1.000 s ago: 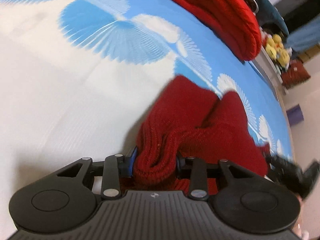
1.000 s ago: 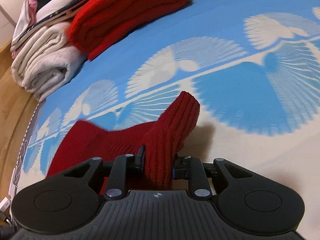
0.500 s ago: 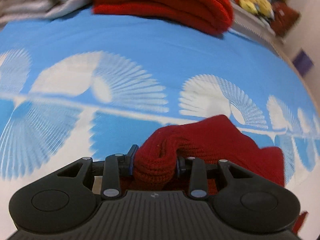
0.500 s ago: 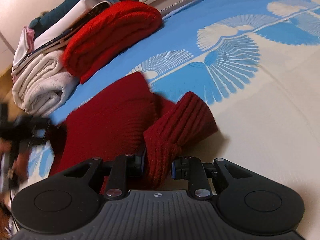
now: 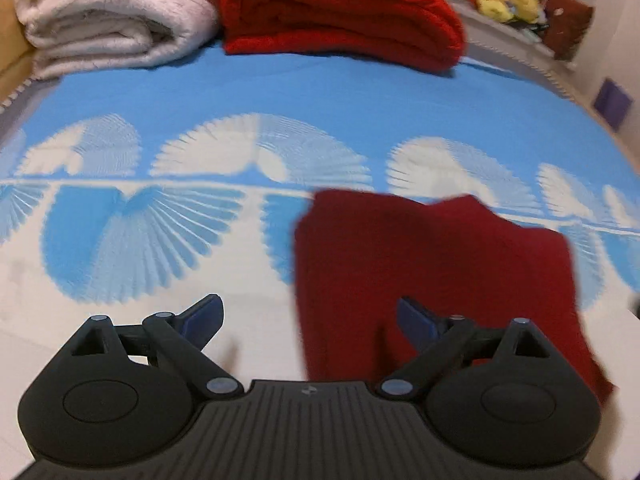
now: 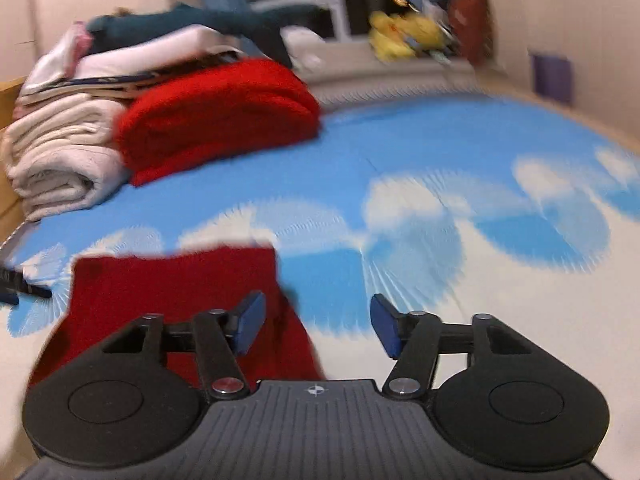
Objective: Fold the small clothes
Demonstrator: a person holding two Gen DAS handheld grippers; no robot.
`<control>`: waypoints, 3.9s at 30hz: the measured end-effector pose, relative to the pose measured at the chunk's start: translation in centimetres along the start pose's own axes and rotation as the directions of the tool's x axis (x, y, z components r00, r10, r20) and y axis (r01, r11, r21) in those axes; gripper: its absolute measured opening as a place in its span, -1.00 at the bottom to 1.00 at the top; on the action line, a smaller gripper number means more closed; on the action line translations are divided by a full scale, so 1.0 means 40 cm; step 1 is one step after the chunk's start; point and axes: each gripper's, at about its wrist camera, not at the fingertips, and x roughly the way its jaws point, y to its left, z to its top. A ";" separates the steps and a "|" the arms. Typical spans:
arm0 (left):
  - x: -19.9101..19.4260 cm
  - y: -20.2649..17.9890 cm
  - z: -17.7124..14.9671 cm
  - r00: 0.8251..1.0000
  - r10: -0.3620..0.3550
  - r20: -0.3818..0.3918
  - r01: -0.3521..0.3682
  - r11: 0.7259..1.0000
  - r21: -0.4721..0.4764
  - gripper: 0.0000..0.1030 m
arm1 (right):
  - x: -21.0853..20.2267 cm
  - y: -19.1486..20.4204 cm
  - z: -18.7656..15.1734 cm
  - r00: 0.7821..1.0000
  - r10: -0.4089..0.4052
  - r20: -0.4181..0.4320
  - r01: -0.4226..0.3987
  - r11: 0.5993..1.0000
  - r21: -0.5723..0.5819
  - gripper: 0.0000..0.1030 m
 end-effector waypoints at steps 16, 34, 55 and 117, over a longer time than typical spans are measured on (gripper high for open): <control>0.081 0.089 -0.200 0.987 -0.041 -0.156 0.023 0.993 -0.117 1.00 | 0.213 0.110 0.013 0.977 -0.031 -0.212 0.033 0.999 0.004 -0.30; -0.350 -0.112 -0.590 0.985 0.132 0.109 -0.140 0.988 0.067 0.99 | -0.463 0.185 -0.345 0.987 -0.129 0.098 0.126 0.992 0.031 0.98; -0.263 -0.125 -0.675 0.986 0.102 0.134 -0.118 0.985 0.125 0.99 | -0.370 0.224 -0.472 0.959 -0.272 -0.080 0.262 0.958 -0.116 0.98; -0.261 -0.146 -0.682 0.985 0.122 0.126 -0.138 0.982 0.132 0.99 | -0.356 0.248 -0.475 0.963 -0.244 -0.111 0.230 0.965 -0.123 0.98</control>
